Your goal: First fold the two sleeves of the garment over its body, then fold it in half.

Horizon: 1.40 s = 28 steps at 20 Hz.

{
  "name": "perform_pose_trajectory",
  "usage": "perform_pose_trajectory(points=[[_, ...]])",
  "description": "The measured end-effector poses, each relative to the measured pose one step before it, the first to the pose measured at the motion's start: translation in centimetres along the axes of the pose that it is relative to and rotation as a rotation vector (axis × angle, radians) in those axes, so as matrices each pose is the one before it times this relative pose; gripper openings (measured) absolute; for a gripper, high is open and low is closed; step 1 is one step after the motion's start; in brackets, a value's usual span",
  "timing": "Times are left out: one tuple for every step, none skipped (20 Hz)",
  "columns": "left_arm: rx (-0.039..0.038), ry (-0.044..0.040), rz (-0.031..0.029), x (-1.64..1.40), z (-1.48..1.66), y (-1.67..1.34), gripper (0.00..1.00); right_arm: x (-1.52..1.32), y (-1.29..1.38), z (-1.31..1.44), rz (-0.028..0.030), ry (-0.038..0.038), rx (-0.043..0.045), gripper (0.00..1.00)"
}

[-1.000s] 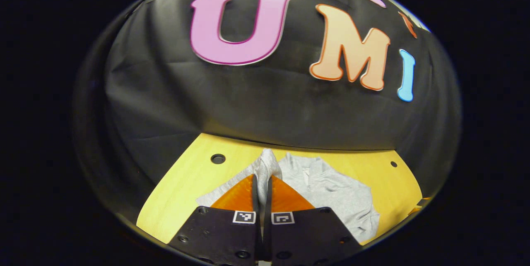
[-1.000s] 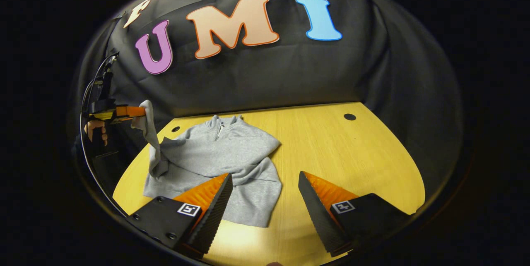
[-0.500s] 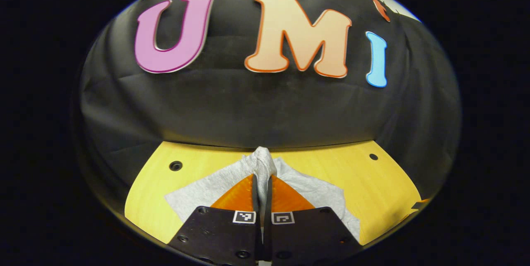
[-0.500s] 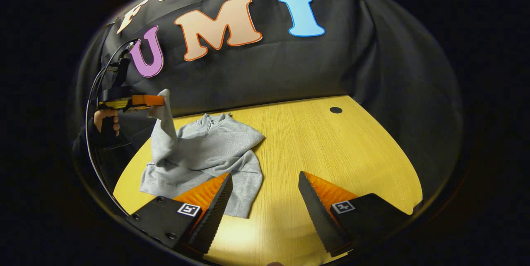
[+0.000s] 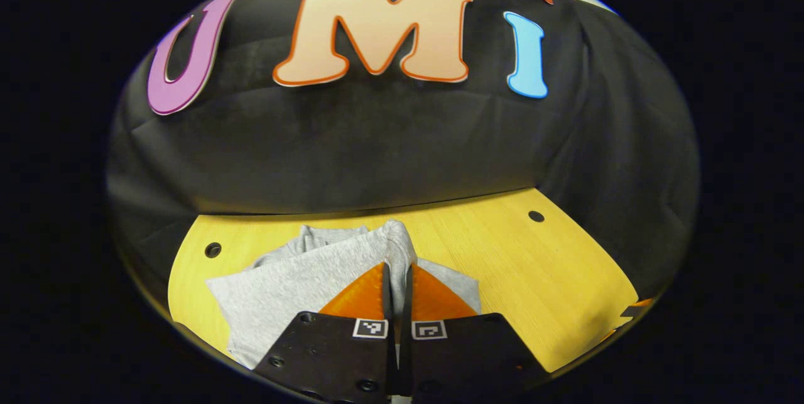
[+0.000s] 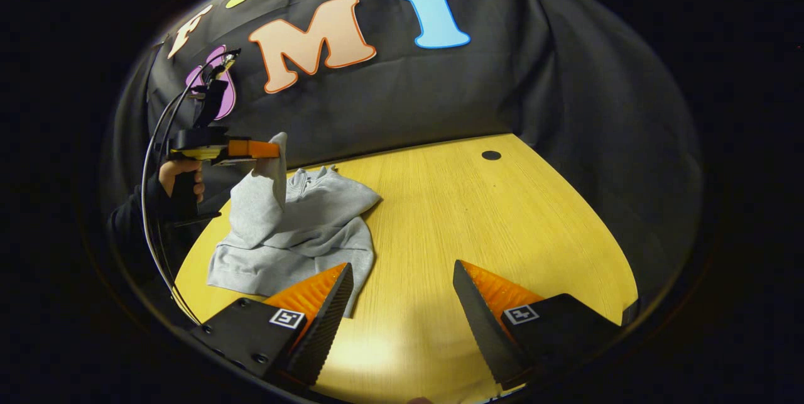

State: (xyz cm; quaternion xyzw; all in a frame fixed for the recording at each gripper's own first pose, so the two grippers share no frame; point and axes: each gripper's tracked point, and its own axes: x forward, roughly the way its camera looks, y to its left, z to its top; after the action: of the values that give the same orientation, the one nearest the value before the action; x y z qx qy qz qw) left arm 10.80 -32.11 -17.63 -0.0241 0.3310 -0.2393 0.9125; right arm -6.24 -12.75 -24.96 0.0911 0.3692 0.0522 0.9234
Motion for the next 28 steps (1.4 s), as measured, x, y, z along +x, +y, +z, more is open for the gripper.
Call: perform_pose_trajectory(points=[[0.01276, 0.02072, -0.00408, 0.454, -0.742, -0.492, 0.02, 0.026, -0.436, -0.058, -0.00284, 0.00185, 0.00352, 0.99], [0.01176, 0.01729, -0.00549, 0.596, -0.646, -0.626, 0.00, -0.083, -0.543, -0.137, -0.00153, 0.00243, 0.00383, 0.99], [0.00897, 0.01741, -0.00030, 0.668, -0.637, -0.709, 0.00, -0.002, -0.309, -0.070, 0.00028, 0.00249, 0.00426, 0.99], [0.01051, 0.01630, 0.00035, 0.666, -0.535, -0.570, 0.00, 0.015, -0.345, -0.090, -0.00101, 0.00101, 0.00216, 0.99], [0.00968, 0.02031, 0.00335, 0.546, -0.806, -0.406, 0.00, 0.094, -0.408, -0.067, -0.00169, 0.00176, 0.00134, 0.99], [0.01161, 0.01181, 0.00343, 0.665, -0.578, -0.382, 0.00, -0.066, -0.345, -0.189, -0.00017, 0.00142, 0.00166, 0.99], [0.01213, 0.01335, 0.00168, 0.630, -0.680, -0.440, 0.00, -0.164, -0.287, -0.053, 0.00053, 0.00114, 0.00142, 0.99], [0.01083, 0.01547, 0.00117, 0.564, -0.571, -0.441, 0.01, -0.081, -0.232, -0.224, 0.00040, 0.00208, 0.00072, 0.99], [0.00812, 0.01488, -0.00091, 0.593, -0.449, -0.446, 0.02, 0.024, -0.247, -0.136, 0.00037, 0.00332, 0.00173, 0.99], [-0.00026, 0.01179, -0.00517, 0.603, -0.454, -0.275, 0.04, 0.106, -0.178, -0.113, 0.00285, 0.00205, 0.00375, 0.96], [-0.00633, 0.00834, -0.00514, 0.392, -0.292, -0.474, 0.11, 0.106, -0.053, -0.057, 0.00308, 0.00154, 0.00371, 0.99], [-0.00230, -0.00926, 0.00991, -0.100, 0.044, 0.060, 0.16, 0.209, 0.049, -0.022, 0.00424, 0.00120, 0.00290, 0.99], [-0.00641, -0.01821, -0.00408, -0.054, 0.270, -0.436, 0.38, 0.152, 0.045, 0.030, 0.00340, 0.00124, 0.00160, 0.99], [-0.00105, -0.01794, 0.01372, -0.477, 0.305, 0.112, 0.41, 0.165, -0.056, 0.099, 0.00095, -0.00894, -0.00173, 0.99], [0.00030, -0.01677, 0.01296, -0.399, 0.101, 0.468, 0.56, 0.192, 0.080, 0.348, 0.00445, -0.00784, -0.00352, 0.96], [-0.00343, -0.01347, 0.01532, -0.543, -0.015, 0.541, 0.72, -0.096, 0.103, 0.009, 0.00798, -0.00398, -0.00250, 0.96], [-0.01042, -0.01408, 0.01702, -0.678, -0.015, 0.575, 0.91, 0.158, 0.150, 0.089, 0.01030, -0.00113, -0.00222, 0.99], [-0.01921, -0.01297, 0.01255, -0.709, -0.080, 0.692, 0.99, 0.338, 0.179, 0.101, 0.00675, -0.00220, -0.00347, 0.99], [-0.02617, -0.01202, 0.01384, -0.892, -0.203, 0.741, 0.94, 0.460, 0.339, 0.358, 0.00800, -0.00359, -0.00215, 0.99], [-0.02722, -0.00844, 0.01274, -0.855, -0.181, 0.921, 0.95, 0.774, 0.713, 0.437, 0.01339, -0.00177, 0.00060, 0.99], [-0.02376, 0.00691, 0.01344, -0.861, -0.546, 1.052, 0.95, 0.452, 0.572, 0.115, 0.01450, -0.00251, 0.00121, 0.99], [-0.01790, 0.01728, 0.01280, -0.823, -0.877, 1.237, 0.95, 0.323, 0.437, 0.042, 0.01258, -0.00029, -0.00009, 0.99], [-0.01633, 0.00961, 0.02337, -0.799, -0.646, 1.588, 0.96, 0.444, 0.544, -0.047, 0.01279, 0.00588, -0.00107, 0.99], [-0.01470, 0.00283, 0.02314, -0.815, -0.578, 1.662, 0.96, 0.369, 0.601, -0.139, 0.01329, 0.00987, -0.00099, 0.99], [-0.01375, -0.00428, 0.02632, -0.875, -0.467, 1.620, 0.96, 0.369, 0.621, -0.119, 0.01223, 0.00876, -0.00203, 0.99], [-0.01178, -0.00392, 0.02500, -0.662, -0.478, 1.891, 0.95, 0.430, 0.624, -0.078, 0.00903, 0.00760, -0.00448, 0.99], [-0.01165, -0.00362, 0.02379, -0.598, -0.621, 1.866, 0.95, 0.493, 0.706, -0.162, 0.01051, 0.01004, -0.00655, 0.99], [-0.01219, 0.00001, 0.01361, -0.598, -0.666, 1.669, 0.95, 0.446, 0.679, -0.310, 0.01099, 0.01474, -0.00871, 0.99]])
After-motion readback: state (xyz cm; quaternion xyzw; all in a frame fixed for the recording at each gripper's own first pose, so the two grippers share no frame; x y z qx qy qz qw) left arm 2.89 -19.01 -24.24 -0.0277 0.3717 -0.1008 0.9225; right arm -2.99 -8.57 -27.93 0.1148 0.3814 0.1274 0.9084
